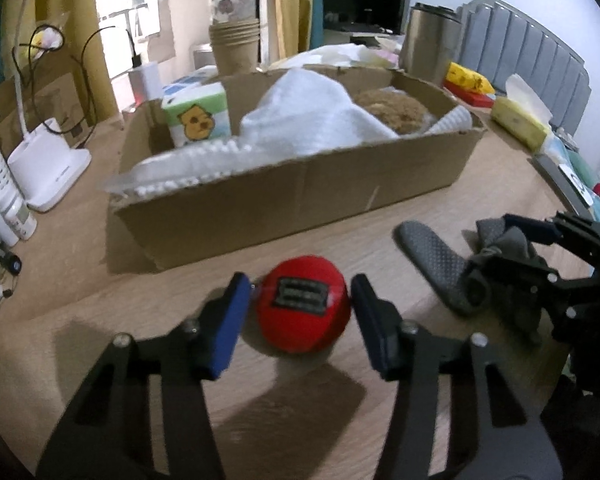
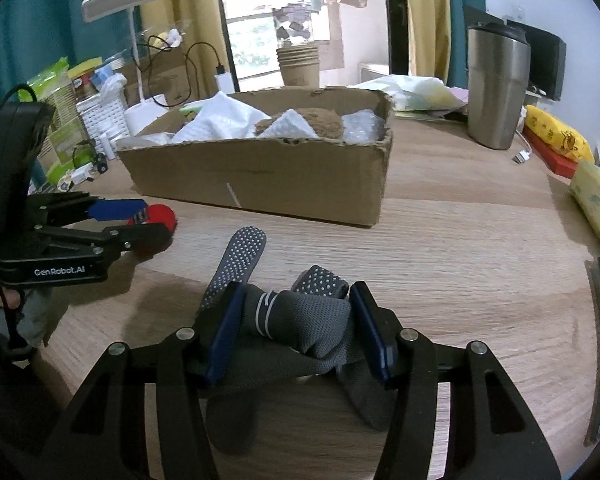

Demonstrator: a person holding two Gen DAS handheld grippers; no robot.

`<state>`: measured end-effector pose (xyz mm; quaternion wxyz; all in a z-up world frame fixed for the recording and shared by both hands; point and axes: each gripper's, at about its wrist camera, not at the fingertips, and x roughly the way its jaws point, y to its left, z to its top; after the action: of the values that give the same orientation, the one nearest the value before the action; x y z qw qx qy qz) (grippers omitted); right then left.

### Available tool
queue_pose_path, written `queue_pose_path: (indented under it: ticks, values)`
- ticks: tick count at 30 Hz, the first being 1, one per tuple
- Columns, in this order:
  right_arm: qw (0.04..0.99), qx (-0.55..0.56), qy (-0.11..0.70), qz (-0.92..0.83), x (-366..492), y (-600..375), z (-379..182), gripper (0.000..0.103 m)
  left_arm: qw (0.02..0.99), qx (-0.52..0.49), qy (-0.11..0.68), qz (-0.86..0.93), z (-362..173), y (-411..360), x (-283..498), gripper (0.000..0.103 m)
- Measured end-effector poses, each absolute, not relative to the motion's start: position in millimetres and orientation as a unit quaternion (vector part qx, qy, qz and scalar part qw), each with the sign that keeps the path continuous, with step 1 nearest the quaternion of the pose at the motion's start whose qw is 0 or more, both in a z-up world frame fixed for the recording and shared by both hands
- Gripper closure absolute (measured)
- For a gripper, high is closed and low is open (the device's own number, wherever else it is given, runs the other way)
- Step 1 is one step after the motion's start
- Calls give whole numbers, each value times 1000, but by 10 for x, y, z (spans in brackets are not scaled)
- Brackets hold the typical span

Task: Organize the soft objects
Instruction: 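Grasp the red ball with the left tool while the right tool holds the gloves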

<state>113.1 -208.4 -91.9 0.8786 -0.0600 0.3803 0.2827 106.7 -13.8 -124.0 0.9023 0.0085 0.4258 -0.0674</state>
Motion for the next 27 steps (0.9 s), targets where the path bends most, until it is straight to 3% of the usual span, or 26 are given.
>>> queue_pose_path:
  ticks: [5,9,11,20,21,22,27]
  values:
    - [878,-70,372,294,1081,-2012,-910,47,906,12,413,-85,-1173,-194,1013,55]
    - [880,-74,360,300,1046,-1980,-869,55,910,8,404,-92,-1118,-195,988,55]
    - [883,-76,353,301,1038,-1970,-831,75,912,4,399,-95,-1083,-176,974,55]
    - [884,-78,341,310,1007,-2000,-743,79,916,-3,388,-101,-1027,-153,893,55]
    - [887,-75,337,307,1005,-2021,-722,82,916,-4,387,-102,-1023,-148,888,55]
    - [888,-72,337,303,1014,-2037,-713,92,917,-5,386,-103,-1018,-145,886,55]
    - [888,-50,342,304,1073,-2147,-692,93,919,-5,380,-108,-987,-143,866,55]
